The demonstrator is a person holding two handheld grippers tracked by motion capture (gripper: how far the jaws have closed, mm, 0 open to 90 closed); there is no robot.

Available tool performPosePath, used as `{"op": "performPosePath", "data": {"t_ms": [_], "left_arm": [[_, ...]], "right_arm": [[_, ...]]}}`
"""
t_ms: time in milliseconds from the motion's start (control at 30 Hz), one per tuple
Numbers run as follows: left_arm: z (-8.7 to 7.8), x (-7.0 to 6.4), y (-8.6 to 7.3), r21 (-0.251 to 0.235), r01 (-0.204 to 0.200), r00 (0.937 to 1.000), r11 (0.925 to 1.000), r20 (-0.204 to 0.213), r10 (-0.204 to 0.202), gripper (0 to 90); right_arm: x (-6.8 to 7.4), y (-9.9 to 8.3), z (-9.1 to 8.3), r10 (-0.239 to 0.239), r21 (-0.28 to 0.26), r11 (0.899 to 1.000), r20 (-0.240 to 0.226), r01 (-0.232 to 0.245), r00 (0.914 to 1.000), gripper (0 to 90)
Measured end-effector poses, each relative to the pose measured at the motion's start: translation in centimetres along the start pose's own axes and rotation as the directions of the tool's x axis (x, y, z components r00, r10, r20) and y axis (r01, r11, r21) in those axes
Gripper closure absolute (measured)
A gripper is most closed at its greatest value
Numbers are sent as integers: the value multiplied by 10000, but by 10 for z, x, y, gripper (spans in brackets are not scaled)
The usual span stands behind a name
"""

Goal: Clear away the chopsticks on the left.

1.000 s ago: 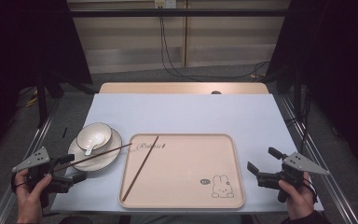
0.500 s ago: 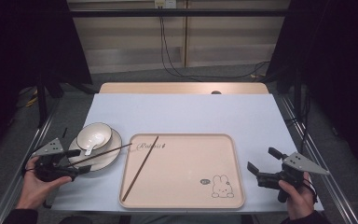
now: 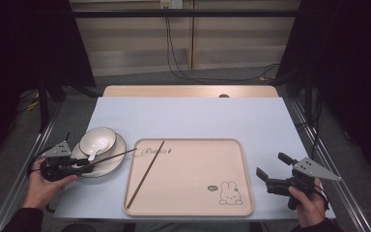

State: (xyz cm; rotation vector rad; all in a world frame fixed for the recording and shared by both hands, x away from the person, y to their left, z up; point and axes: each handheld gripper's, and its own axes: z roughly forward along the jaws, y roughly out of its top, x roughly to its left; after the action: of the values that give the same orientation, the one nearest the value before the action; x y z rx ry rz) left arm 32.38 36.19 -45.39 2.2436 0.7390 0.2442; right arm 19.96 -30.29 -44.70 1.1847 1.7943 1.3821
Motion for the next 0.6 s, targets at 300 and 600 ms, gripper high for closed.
{"op": "performPosePath", "data": {"t_ms": [300, 600], "left_arm": [[7, -4, 6, 217, -74, 9990, 9997, 444, 64, 830], [3, -10, 8, 95, 186, 9974, 9998, 694, -192, 844]], "right_arm": [[0, 0, 0, 16, 20, 10000, -26, -16, 10000, 18], [0, 0, 0, 21, 7, 10000, -6, -21, 10000, 18]]}}
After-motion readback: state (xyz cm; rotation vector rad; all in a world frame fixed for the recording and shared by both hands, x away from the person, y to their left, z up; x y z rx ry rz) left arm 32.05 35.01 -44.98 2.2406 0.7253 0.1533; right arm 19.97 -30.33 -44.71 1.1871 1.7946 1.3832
